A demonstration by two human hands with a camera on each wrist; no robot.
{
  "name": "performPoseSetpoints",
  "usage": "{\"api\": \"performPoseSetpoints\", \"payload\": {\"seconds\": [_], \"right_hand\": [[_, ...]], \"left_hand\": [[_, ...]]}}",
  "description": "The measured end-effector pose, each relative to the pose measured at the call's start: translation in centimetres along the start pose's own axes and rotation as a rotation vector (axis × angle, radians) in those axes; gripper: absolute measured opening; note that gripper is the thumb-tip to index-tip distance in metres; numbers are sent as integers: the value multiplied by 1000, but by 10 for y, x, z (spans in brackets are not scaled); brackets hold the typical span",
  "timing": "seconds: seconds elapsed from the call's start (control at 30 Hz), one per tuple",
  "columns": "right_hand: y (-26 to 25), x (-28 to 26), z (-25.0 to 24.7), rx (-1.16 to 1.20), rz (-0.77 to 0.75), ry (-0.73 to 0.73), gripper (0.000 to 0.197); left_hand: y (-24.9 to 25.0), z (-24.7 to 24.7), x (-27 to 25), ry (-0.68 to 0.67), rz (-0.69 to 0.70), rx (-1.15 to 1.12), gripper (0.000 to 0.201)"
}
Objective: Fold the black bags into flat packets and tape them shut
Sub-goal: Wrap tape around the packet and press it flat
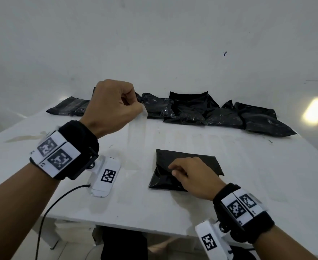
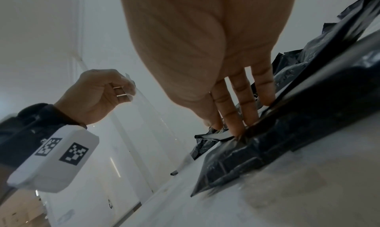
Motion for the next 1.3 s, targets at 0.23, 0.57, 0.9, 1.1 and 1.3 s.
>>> {"api": "performPoseSetpoints", "payload": {"seconds": [0.23, 0.57, 0.9, 1.1, 1.3], "right_hand": [[-6, 7, 6, -57, -16, -3, 29], [-9, 14, 12, -98, 26, -41, 23], [-8, 15, 10, 114, 80, 5, 78], [-20, 17, 6, 330, 28, -35, 67], [-36, 20, 7, 380, -13, -55, 55]], "left_hand": [[-5, 11, -10, 61, 21, -118, 13], [12, 6, -7, 141, 101, -187, 12], [40, -11, 24, 219, 108, -188, 10], [30, -13, 28, 251, 16, -241, 12], [48, -29, 34, 255, 54, -287, 13]]}}
Point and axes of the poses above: each hand's wrist, its own x-axis towards the middle knuckle, its own z-axis out of the palm, y = z × x, the point moved 7 cm from there along x, towards the middle knuckle, and after that the axes turned 2 degrees about -z, right-handed, at the moved point
